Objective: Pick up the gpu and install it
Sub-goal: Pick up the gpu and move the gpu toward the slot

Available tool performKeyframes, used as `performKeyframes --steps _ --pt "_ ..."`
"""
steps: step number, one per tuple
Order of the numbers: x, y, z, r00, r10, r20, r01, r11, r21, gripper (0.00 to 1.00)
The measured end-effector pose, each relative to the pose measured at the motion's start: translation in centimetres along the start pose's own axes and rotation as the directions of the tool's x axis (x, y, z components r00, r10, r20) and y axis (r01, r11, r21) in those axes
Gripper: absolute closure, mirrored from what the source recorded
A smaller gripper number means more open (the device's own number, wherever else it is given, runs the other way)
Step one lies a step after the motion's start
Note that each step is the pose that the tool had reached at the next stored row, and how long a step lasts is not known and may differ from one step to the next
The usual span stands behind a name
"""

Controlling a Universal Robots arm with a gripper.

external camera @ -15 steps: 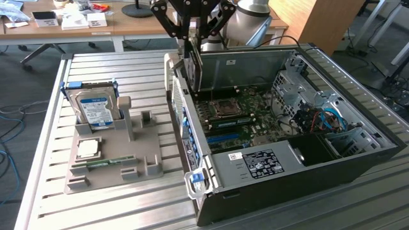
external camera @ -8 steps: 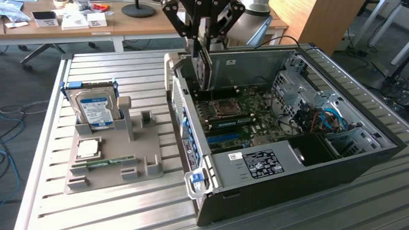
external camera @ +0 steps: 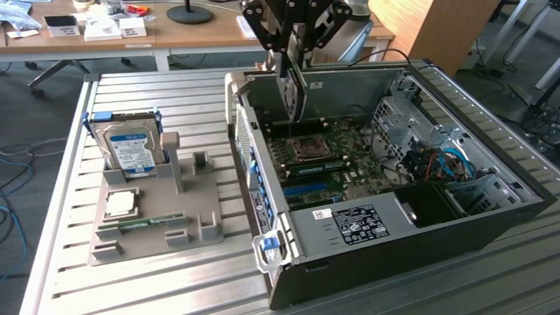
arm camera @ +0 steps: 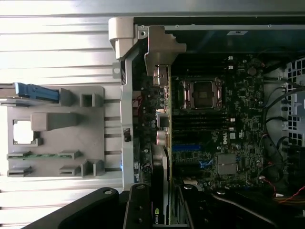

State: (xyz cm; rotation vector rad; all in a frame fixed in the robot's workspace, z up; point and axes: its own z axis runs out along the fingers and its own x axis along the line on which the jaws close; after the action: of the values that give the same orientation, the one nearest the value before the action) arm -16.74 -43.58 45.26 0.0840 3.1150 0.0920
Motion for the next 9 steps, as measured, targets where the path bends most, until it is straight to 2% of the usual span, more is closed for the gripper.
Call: performKeyframes --steps 9 --pt "-2.3 0.14 0.06 1.0000 0.000 0.0000 0.000 1.0000 -0.0008 0.73"
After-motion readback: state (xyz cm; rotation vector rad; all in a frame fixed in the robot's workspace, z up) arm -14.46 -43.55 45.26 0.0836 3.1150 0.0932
